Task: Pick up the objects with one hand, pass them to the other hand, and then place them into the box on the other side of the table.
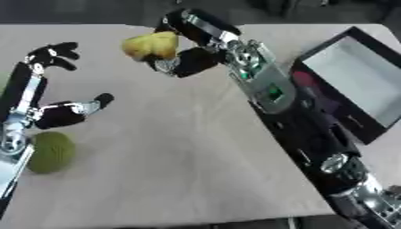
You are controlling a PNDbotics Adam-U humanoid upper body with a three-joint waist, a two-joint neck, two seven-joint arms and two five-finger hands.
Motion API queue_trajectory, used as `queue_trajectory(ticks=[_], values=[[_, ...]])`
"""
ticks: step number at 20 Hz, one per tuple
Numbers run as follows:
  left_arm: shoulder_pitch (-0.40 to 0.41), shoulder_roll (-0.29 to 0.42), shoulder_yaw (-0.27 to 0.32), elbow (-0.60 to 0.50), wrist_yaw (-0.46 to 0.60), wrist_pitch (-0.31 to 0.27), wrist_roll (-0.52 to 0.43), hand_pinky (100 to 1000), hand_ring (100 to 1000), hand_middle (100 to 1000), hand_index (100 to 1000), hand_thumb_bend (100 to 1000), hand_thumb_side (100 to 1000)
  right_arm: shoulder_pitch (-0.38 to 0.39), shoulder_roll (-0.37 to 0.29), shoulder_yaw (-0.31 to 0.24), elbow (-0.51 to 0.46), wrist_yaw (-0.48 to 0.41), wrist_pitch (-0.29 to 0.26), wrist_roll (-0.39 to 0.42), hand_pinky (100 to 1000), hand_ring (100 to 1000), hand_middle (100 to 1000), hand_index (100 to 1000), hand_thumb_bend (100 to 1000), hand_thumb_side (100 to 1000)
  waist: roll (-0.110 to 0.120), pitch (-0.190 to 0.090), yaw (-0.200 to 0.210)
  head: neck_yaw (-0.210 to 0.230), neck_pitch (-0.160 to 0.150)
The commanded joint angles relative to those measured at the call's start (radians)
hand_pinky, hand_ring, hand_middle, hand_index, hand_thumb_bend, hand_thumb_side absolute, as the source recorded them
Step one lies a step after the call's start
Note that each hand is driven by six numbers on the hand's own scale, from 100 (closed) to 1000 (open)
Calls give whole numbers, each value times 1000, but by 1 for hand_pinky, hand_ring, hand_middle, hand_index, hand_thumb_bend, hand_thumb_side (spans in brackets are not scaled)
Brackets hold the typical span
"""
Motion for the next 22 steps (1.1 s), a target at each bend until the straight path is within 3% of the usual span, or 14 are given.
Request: queue_trajectory(ticks=[1, 5, 11, 16, 17, 18, 22], values=[[13, 53, 38, -11, 14, 10, 28, 789, 614, 651, 837, 606, 401, 25, -60, -53, -18, -10, 19, -29, 960, 752, 489, 499, 201, 100, 6, -28, -16, 9, -14], [21, 68, 52, -22, 34, 15, 55, 786, 610, 650, 834, 576, 400, 79, -170, -151, -39, -37, 24, -96, 961, 753, 491, 502, 192, 100, 7, -30, -15, -11, -17], [23, 76, 58, -29, 48, 21, 76, 783, 609, 650, 830, 576, 397, 116, -302, -199, -42, -101, 30, -187, 958, 752, 491, 503, 198, 100, 11, -29, -15, -57, -24], [26, 82, 67, -33, 55, 25, 96, 779, 602, 639, 822, 568, 385, 140, -366, -241, -30, -111, 34, -241, 957, 752, 493, 506, 189, 100, 14, -30, -20, -82, -29], [26, 83, 68, -34, 57, 26, 99, 779, 601, 637, 821, 562, 383, 143, -375, -247, -26, -111, 35, -252, 956, 752, 493, 507, 117, 100, 14, -31, -21, -85, -29], [27, 84, 70, -34, 59, 27, 102, 779, 600, 637, 819, 565, 382, 145, -385, -257, -21, -111, 37, -263, 956, 752, 493, 507, 187, 100, 14, -31, -22, -89, -30], [32, 85, 72, -35, 63, 28, 110, 780, 599, 635, 815, 566, 381, 148, -416, -282, 8, -101, 42, -289, 953, 751, 495, 510, 192, 100, 14, -31, -23, -101, -32]])
